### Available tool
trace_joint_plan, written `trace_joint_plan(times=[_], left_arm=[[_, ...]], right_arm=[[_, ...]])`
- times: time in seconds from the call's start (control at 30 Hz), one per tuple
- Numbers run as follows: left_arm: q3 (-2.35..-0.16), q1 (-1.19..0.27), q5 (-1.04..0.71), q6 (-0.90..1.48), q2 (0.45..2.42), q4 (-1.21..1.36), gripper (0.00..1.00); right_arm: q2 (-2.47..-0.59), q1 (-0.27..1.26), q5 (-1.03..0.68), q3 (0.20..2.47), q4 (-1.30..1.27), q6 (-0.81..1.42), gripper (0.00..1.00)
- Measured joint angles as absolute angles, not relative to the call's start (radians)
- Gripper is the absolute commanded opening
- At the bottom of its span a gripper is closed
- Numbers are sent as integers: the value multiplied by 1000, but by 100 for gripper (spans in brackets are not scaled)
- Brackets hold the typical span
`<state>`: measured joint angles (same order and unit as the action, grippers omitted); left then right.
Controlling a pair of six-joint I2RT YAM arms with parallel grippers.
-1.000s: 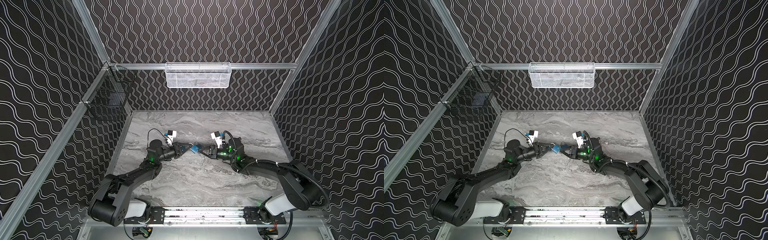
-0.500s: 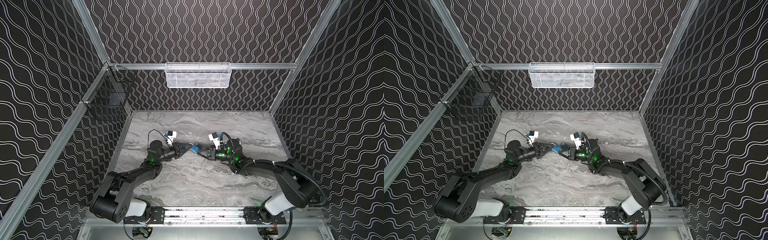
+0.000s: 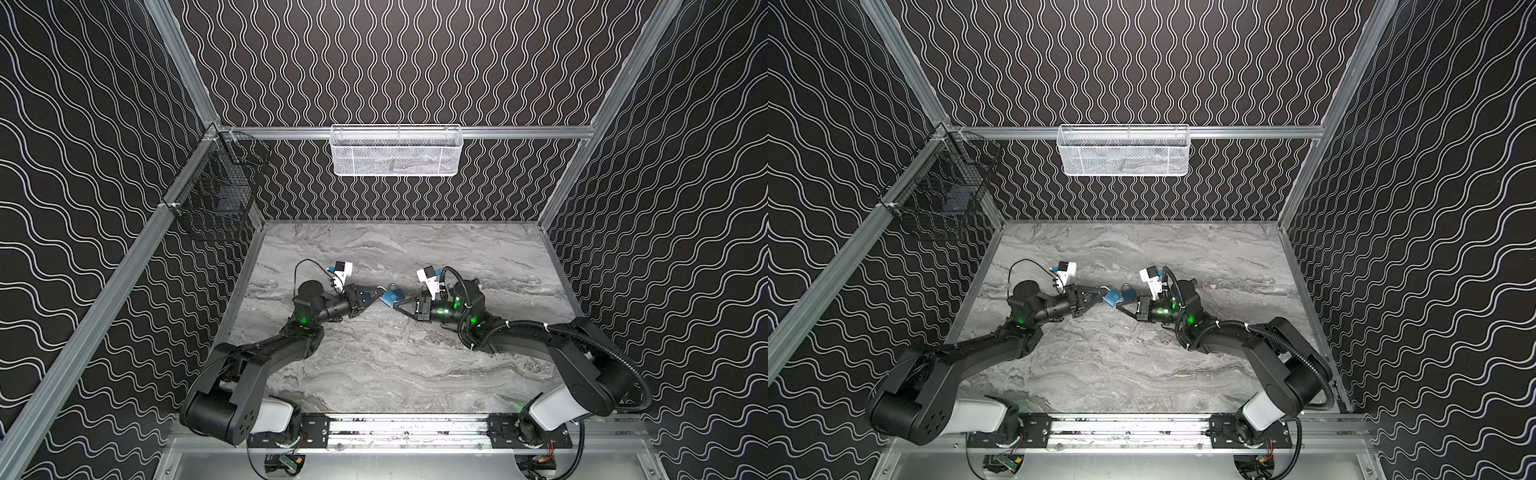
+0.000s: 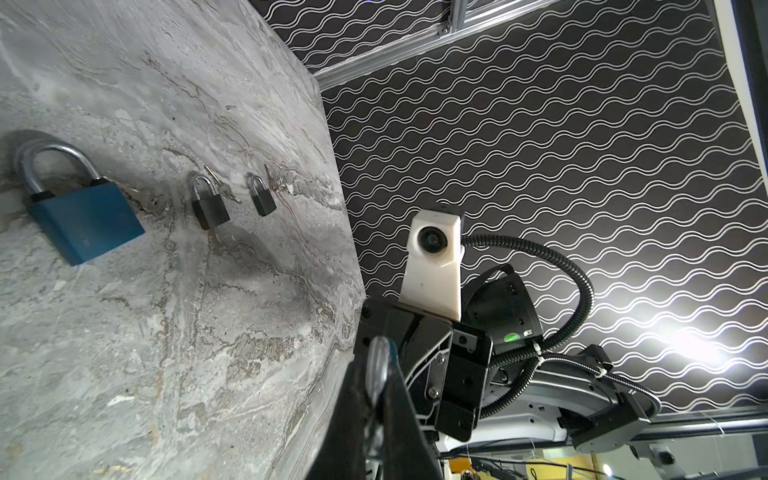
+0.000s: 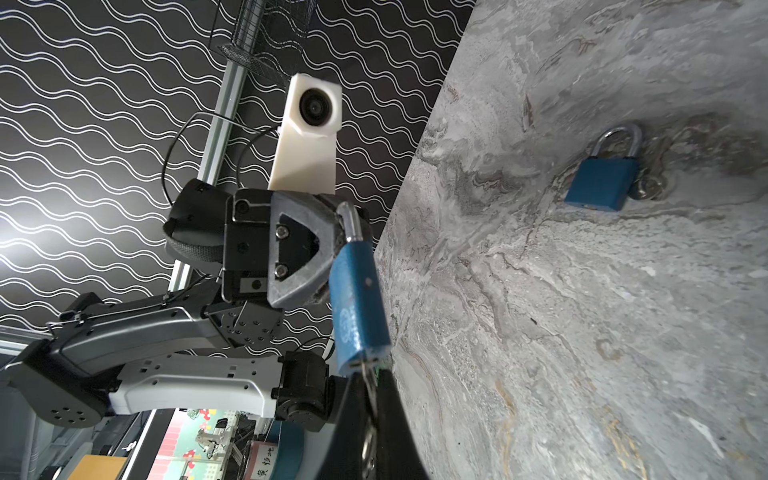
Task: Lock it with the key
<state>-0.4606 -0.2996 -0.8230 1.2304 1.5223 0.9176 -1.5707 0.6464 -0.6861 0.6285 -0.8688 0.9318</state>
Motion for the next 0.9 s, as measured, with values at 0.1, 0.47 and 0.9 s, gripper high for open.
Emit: trace_joint_plan(times=[0.1, 0.47, 0.9], left_arm=[[-455, -272, -834, 1225, 1502, 911, 0], [-534, -127, -868, 1109, 1474, 652, 0], [-867, 36, -768, 645, 1713, -213, 0]], right_arm=[[-1571, 646, -686, 614, -896, 935, 0], [-1583, 629, -661, 588, -905, 966, 0], [-1537, 550, -657, 654, -509, 694, 0]])
